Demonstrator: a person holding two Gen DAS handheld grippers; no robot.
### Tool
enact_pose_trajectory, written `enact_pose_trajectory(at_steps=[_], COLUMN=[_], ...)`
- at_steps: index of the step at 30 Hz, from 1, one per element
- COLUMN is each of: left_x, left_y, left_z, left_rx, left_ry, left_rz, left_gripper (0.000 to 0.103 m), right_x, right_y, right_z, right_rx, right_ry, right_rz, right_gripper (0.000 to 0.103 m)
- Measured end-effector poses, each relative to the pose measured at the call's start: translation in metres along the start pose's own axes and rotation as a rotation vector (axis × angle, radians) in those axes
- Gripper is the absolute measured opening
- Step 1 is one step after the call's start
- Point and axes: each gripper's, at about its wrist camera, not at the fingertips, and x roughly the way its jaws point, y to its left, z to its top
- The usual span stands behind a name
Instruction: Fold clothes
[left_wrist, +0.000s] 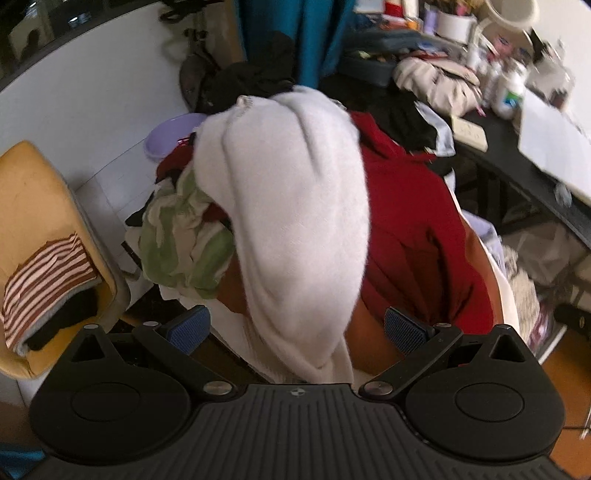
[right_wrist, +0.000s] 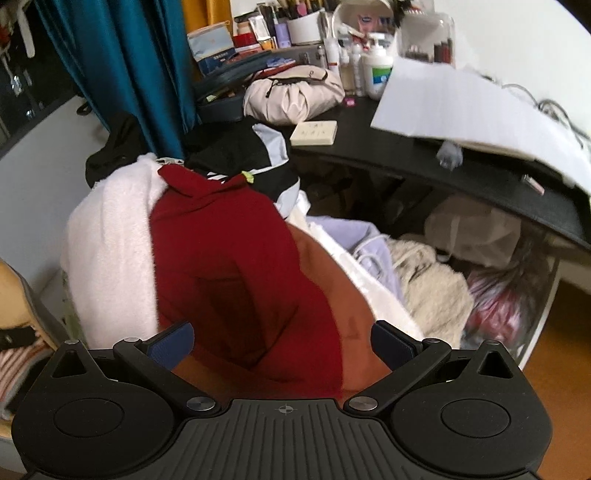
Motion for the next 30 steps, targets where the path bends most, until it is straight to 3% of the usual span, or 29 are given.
enact_pose_trajectory(at_steps=[9,19,24,30], left_x=[0.023,0.063,0.087,0.134], left_y=[0.020,0.072,0.074,0.049], left_z=[0.005,0.059,0.082,0.098], left_rx=[0.021,-0.005,0.088,0.250], left_ry=[0.043,0.035,0.025,0.039], left_rz=[-0.079,-0.187,-0.207,-0.200], left_gripper=[0.103,0.103,0.103,0.103], right_x=[0.008,0.021,0.027,0.033], right_y=[0.016,0.062,0.080,0.083], right_z=[-0.002,0.021,0.030,0.027], right_rx=[0.065,0.142,0.182,0.228], right_ry=[-0.008,-0.034,-0.056,-0.051], right_rz=[-0.078,-0.222,-0.284,-0.338], right_gripper=[0.102,0.102,0.102,0.102])
